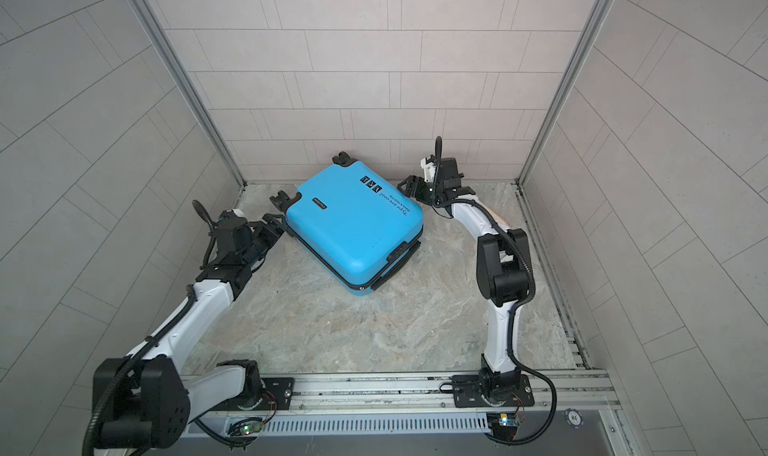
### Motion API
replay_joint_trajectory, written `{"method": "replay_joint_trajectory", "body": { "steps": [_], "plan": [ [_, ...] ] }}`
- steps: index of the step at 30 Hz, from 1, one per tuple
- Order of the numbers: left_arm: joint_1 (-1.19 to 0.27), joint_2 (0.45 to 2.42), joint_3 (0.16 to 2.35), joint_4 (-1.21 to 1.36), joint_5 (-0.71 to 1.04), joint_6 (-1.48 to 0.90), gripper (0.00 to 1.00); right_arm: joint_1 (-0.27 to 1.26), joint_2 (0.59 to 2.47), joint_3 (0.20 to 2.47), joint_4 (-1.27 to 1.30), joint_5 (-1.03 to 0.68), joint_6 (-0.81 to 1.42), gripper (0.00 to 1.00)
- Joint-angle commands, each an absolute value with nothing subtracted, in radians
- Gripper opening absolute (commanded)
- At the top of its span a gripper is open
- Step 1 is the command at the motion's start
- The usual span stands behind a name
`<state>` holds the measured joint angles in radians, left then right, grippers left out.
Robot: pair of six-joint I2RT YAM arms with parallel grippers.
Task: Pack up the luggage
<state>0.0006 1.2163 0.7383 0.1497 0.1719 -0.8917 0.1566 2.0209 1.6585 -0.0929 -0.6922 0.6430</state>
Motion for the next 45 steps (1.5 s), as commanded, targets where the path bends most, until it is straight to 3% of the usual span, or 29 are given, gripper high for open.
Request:
{"method": "replay_joint_trajectory", "body": {
  "steps": [1, 16, 25, 29, 39, 45],
  "plan": [
    [0.0, 1.31, 0.8, 0.327, 0.277, -0.927, 0.86, 0.174, 2.002, 1.6, 0.052, -0.805, 0.733, 0.74],
    [-0.002, 1.621, 0.969, 0.439, 0.467, -0.865, 0.86, 0.296, 1.708, 1.128, 0.244, -0.846, 0.757, 0.73],
    [-0.051, 1.714, 1.076, 0.419, 0.528, -0.845, 0.85, 0.372, 1.493, 0.976, 0.095, -0.767, 0.665, 0.73],
    [-0.109, 1.75, 1.113, 0.414, 0.504, -0.84, 0.85, 0.372, 1.388, 0.939, -0.056, -0.639, 0.606, 0.75],
    [-0.237, 1.853, 1.277, 0.366, 0.453, -0.839, 0.85, 0.302, 1.315, 0.984, -0.307, -0.517, 0.515, 0.76],
    [-0.236, 1.714, 1.257, 0.243, 0.308, -0.764, 0.85, 0.291, 1.217, 1.011, -0.44, -0.439, 0.461, 0.76]
  ]
}}
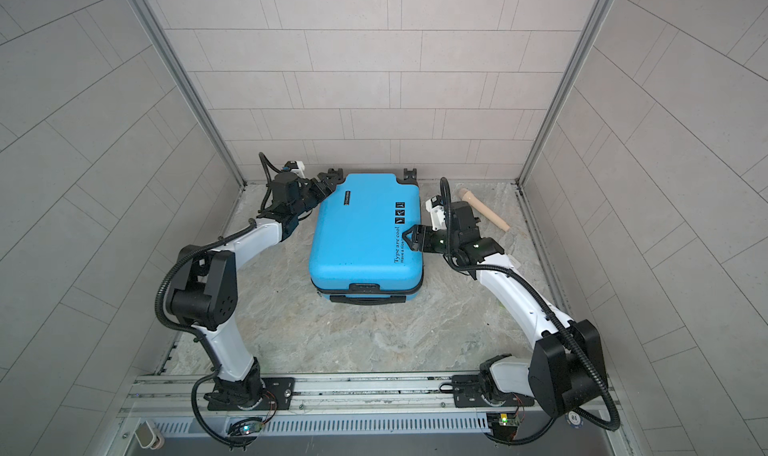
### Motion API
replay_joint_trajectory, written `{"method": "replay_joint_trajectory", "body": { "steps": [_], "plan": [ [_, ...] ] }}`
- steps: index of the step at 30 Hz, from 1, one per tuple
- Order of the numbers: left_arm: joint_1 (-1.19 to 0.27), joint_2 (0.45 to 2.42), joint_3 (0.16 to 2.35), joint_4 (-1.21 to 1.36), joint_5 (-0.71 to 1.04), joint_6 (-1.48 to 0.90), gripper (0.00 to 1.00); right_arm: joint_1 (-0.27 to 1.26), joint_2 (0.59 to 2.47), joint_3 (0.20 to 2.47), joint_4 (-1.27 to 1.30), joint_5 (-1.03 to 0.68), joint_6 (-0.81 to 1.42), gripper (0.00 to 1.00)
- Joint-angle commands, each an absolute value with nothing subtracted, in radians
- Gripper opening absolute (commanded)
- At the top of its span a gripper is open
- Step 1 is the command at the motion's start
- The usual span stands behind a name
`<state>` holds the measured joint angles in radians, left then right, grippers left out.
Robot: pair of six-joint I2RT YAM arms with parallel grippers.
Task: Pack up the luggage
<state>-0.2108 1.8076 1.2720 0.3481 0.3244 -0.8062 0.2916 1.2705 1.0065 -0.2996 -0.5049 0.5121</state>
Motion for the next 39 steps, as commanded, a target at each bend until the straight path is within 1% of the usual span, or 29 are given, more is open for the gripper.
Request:
{"method": "replay_joint_trajectory", "body": {
  "steps": [1, 2, 5, 10, 14, 18, 20, 22, 25, 28, 32, 34, 37, 39],
  "plan": [
    [-0.236, 1.668, 1.246, 0.191, 0.266, -0.737, 0.85, 0.293, 1.19, 1.005, -0.462, -0.43, 0.453, 0.76],
    [-0.236, 1.619, 1.234, 0.138, 0.214, -0.704, 0.85, 0.295, 1.162, 0.996, -0.48, -0.423, 0.446, 0.76],
    [-0.236, 1.47, 1.171, 0.003, 0.129, -0.641, 0.85, 0.31, 1.078, 0.948, -0.513, -0.432, 0.413, 0.76],
    [-0.236, 1.173, 0.984, -0.2, 0.008, -0.597, 0.84, 0.418, 0.969, 0.852, -0.565, -0.426, 0.394, 0.72],
    [-0.242, 0.908, 0.777, -0.298, -0.032, -0.606, 0.82, 0.558, 0.915, 0.782, -0.549, -0.392, 0.392, 0.7],
    [-0.243, 0.731, 0.616, -0.331, 0.025, -0.683, 0.82, 0.617, 0.911, 0.713, -0.438, -0.38, 0.411, 0.71],
    [-0.244, 0.681, 0.552, -0.333, 0.044, -0.708, 0.82, 0.616, 0.938, 0.707, -0.435, -0.272, 0.42, 0.71],
    [-0.244, 0.634, 0.523, -0.342, 0.04, -0.709, 0.82, 0.595, 0.968, 0.714, -0.438, -0.227, 0.42, 0.71],
    [-0.245, 0.582, 0.526, -0.373, 0.03, -0.673, 0.83, 0.535, 1.035, 0.744, -0.421, -0.238, 0.439, 0.71],
    [-0.245, 0.586, 0.537, -0.382, 0.069, -0.628, 0.82, 0.501, 1.106, 0.784, -0.395, -0.232, 0.439, 0.71],
    [-0.248, 0.615, 0.539, -0.393, 0.148, -0.59, 0.79, 0.421, 1.221, 0.847, -0.384, -0.249, 0.469, 0.71],
    [-0.26, 0.61, 0.533, -0.394, 0.147, -0.589, 0.77, 0.382, 1.268, 0.885, -0.39, -0.273, 0.469, 0.7],
    [-0.328, 0.606, 0.518, -0.369, 0.106, -0.576, 0.74, 0.33, 1.326, 0.935, -0.382, -0.296, 0.469, 0.7],
    [-0.42, 0.618, 0.501, -0.338, 0.039, -0.551, 0.74, 0.296, 1.365, 0.974, -0.388, -0.318, 0.461, 0.7]
  ]
}}
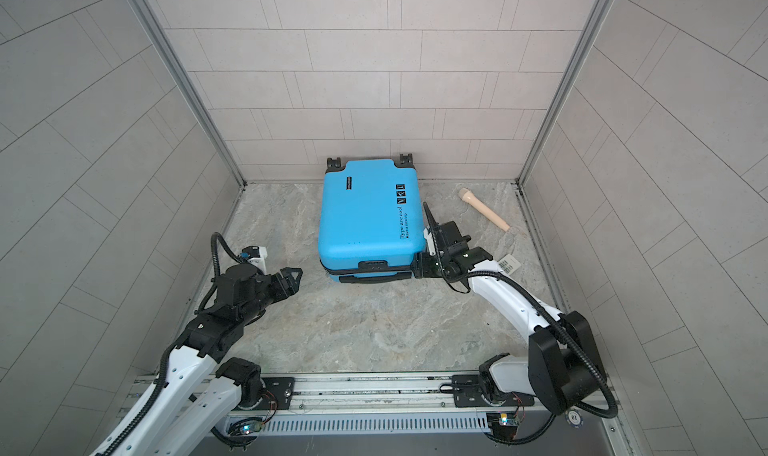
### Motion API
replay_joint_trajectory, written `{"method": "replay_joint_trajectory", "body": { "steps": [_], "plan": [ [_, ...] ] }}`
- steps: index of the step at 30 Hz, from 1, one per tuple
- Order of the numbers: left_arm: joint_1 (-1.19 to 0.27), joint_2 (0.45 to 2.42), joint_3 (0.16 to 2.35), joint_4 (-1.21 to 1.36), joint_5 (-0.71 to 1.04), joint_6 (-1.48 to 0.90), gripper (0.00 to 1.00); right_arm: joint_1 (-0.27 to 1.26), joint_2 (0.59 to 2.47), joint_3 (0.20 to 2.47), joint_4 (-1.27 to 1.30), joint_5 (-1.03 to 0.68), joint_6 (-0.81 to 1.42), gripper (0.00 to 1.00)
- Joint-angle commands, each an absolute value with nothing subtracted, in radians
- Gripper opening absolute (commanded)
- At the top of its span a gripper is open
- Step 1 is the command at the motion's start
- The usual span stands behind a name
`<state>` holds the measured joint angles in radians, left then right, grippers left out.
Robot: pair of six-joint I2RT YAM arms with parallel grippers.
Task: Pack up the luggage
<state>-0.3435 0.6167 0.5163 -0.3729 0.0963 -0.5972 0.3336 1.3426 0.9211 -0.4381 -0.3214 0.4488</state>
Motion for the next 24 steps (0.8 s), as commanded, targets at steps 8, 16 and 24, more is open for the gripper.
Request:
{"method": "replay_joint_trajectory", "body": {
  "steps": [8, 16, 24],
  "plan": [
    [-0.627, 0.725, 0.304, 0.142, -0.111, -0.478, 0.75, 0.223, 1.375, 0.997, -0.41, -0.375, 0.428, 0.67],
    [-0.633, 0.945, 0.128, 0.675, -0.096, -0.284, 0.68, 0.215, 1.246, 0.869, -0.365, -0.412, 0.448, 0.68],
    [-0.631, 1.254, 0.143, 1.033, -0.149, -0.162, 0.6, 0.223, 1.181, 0.805, -0.319, -0.449, 0.499, 0.68]
  ]
}}
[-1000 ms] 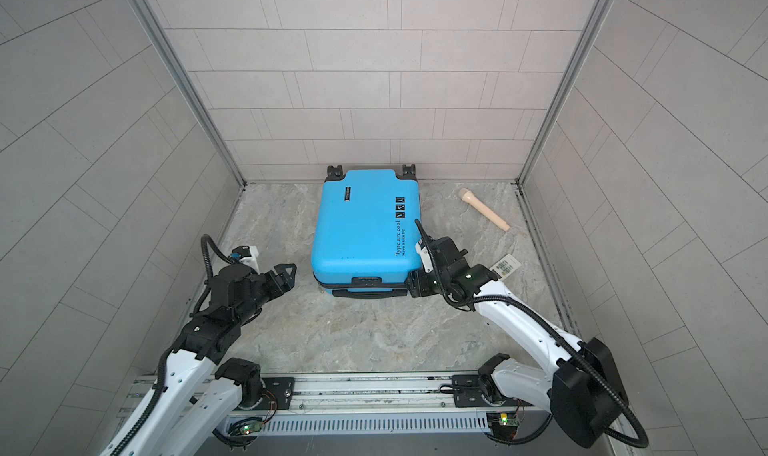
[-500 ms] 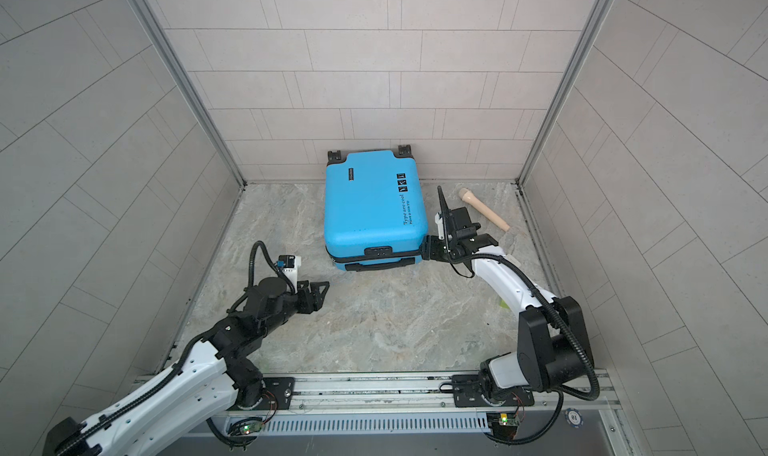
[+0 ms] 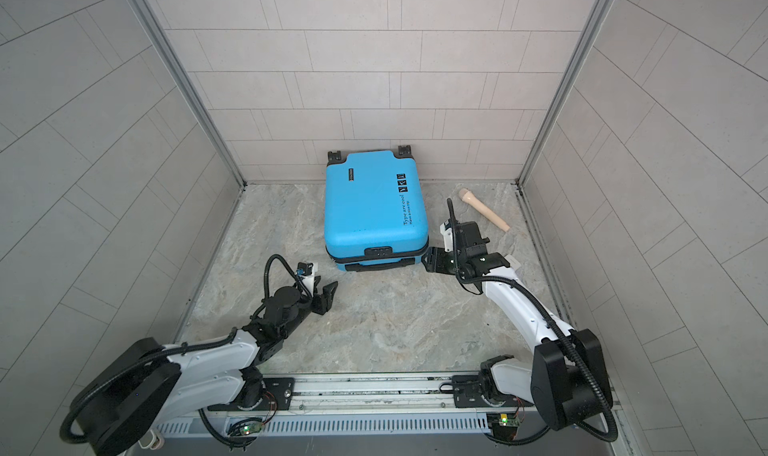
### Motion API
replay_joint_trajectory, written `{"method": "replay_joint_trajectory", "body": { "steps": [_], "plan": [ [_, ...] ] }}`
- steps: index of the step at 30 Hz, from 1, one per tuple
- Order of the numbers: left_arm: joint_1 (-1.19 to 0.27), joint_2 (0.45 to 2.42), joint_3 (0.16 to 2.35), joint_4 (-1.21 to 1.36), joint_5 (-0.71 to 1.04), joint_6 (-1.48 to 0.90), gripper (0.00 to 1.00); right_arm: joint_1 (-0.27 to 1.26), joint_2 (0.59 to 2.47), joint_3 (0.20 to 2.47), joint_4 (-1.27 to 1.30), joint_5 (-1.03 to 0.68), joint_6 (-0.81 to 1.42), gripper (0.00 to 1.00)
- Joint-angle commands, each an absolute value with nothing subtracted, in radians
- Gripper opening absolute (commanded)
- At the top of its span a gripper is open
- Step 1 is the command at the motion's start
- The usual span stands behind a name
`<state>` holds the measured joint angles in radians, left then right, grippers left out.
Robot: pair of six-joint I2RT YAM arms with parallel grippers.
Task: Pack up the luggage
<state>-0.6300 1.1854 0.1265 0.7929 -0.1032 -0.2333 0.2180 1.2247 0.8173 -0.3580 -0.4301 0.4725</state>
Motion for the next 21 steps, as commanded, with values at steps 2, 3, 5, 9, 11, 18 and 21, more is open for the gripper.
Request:
{"method": "replay_joint_trajectory", "body": {
  "steps": [2, 3, 5, 9, 11, 18, 21],
  "plan": [
    [-0.629, 1.339, 0.128, 1.179, -0.17, -0.148, 0.59, 0.235, 1.159, 0.789, -0.3, -0.449, 0.511, 0.68],
    [-0.628, 1.376, 0.124, 1.236, -0.167, -0.138, 0.59, 0.24, 1.154, 0.785, -0.299, -0.449, 0.512, 0.68],
    [-0.626, 1.462, 0.12, 1.331, -0.161, -0.119, 0.58, 0.245, 1.153, 0.785, -0.309, -0.449, 0.512, 0.68],
    [-0.6, 1.527, 0.134, 1.332, -0.153, -0.135, 0.51, 0.246, 1.16, 0.79, -0.316, -0.457, 0.512, 0.68],
    [-0.574, 1.527, 0.136, 1.333, -0.135, -0.148, 0.5, 0.245, 1.163, 0.795, -0.317, -0.464, 0.511, 0.68],
    [-0.496, 1.491, 0.141, 1.331, -0.027, -0.119, 0.48, 0.246, 1.169, 0.804, -0.319, -0.479, 0.515, 0.68],
    [-0.473, 1.507, 0.15, 1.333, 0.038, -0.138, 0.46, 0.247, 1.17, 0.809, -0.318, -0.481, 0.515, 0.68]
  ]
}}
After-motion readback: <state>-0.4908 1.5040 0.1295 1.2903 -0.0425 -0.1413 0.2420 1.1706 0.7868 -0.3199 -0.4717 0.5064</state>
